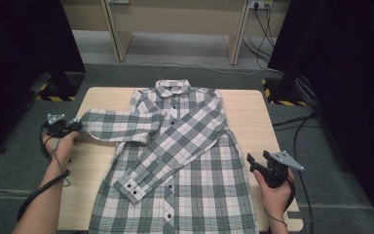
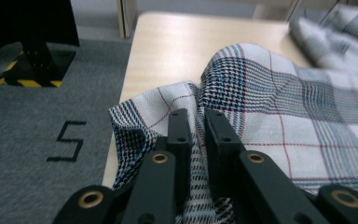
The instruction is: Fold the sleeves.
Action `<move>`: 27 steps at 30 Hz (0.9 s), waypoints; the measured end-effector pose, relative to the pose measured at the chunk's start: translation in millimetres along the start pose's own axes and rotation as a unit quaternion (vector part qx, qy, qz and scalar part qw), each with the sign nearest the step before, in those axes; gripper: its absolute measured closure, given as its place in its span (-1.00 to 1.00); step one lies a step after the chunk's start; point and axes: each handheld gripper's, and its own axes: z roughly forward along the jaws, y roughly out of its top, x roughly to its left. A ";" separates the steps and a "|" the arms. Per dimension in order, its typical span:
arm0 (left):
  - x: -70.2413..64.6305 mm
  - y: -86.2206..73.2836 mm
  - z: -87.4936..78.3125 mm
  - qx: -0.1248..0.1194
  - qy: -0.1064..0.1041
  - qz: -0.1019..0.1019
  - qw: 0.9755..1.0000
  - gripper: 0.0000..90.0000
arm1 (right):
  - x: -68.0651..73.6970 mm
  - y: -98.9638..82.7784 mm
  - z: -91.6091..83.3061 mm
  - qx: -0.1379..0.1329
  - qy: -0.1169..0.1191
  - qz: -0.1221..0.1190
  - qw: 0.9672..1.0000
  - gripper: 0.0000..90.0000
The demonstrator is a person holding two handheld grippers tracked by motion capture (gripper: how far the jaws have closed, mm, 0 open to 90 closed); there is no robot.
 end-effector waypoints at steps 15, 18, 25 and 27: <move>-9.9 47.4 -28.1 -0.126 -0.039 -0.053 0.990 0.79 | 0.4 0.0 0.1 0.000 0.000 -0.002 1.000 -0.28; -11.4 56.8 -33.0 -0.143 -0.042 -0.052 0.987 0.79 | 0.5 0.0 0.3 0.000 -0.001 -0.003 1.000 -0.28; -13.5 81.3 -48.5 -0.184 -0.049 -0.056 0.980 0.79 | 1.0 0.0 0.5 0.000 0.001 -0.002 1.000 -0.28; -13.7 87.9 -54.5 -0.198 -0.053 -0.060 0.977 0.79 | 0.7 -0.1 0.4 -0.001 0.001 -0.001 1.000 -0.28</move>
